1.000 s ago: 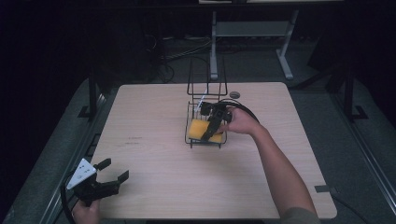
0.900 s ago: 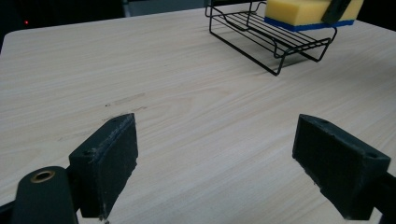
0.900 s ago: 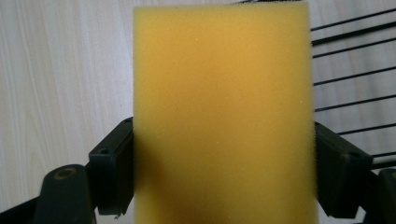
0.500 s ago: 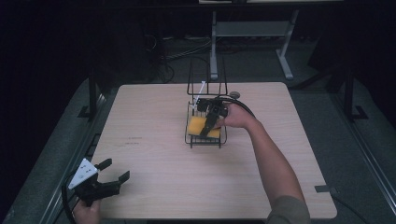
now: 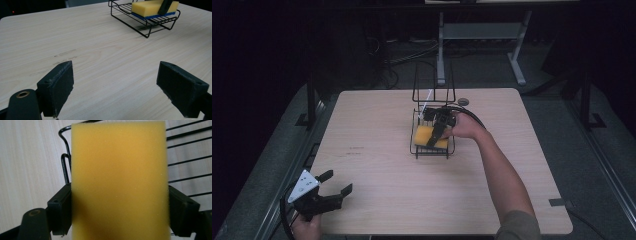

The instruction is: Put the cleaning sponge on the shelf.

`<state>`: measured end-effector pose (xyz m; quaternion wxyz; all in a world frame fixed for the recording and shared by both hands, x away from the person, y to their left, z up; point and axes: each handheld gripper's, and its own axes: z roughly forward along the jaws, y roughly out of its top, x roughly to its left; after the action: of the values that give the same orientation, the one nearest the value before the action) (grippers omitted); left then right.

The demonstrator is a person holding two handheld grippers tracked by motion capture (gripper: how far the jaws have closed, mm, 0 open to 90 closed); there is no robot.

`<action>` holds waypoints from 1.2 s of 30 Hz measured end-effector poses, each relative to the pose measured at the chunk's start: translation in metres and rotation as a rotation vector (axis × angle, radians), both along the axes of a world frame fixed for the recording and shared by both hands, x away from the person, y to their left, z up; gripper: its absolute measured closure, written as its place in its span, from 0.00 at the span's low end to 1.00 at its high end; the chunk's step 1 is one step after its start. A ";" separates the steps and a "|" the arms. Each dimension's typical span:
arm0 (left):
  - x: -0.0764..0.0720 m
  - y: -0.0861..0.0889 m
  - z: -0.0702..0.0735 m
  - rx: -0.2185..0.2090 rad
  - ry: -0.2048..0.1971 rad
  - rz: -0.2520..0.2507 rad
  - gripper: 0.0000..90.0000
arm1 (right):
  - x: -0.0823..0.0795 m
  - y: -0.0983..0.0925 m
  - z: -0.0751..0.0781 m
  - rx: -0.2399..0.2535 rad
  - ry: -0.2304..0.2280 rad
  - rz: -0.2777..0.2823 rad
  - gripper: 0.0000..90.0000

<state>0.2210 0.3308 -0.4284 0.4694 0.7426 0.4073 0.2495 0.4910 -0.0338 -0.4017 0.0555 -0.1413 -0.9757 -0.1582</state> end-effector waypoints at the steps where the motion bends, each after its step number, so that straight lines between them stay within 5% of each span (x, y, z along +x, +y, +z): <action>1: 0.000 0.000 0.000 -0.002 0.000 -0.001 0.15 | 0.000 0.000 0.000 0.001 -0.001 0.000 0.23; 12: 0.000 -0.004 0.000 -0.002 0.000 -0.009 0.15 | -0.003 -0.004 0.001 0.013 -0.015 -0.017 0.20; 23: 0.000 -0.004 0.000 -0.005 0.001 -0.010 0.15 | -0.003 -0.024 0.013 0.095 -0.039 -0.072 0.20; 36: 0.000 -0.005 0.000 -0.003 0.002 -0.013 0.15 | -0.013 -0.038 0.020 0.109 -0.046 -0.104 0.19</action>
<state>0.2210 0.3262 -0.4283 0.4718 0.7448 0.4032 0.2452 0.4782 -0.0721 -0.3817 0.0324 -0.1849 -0.9579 -0.2171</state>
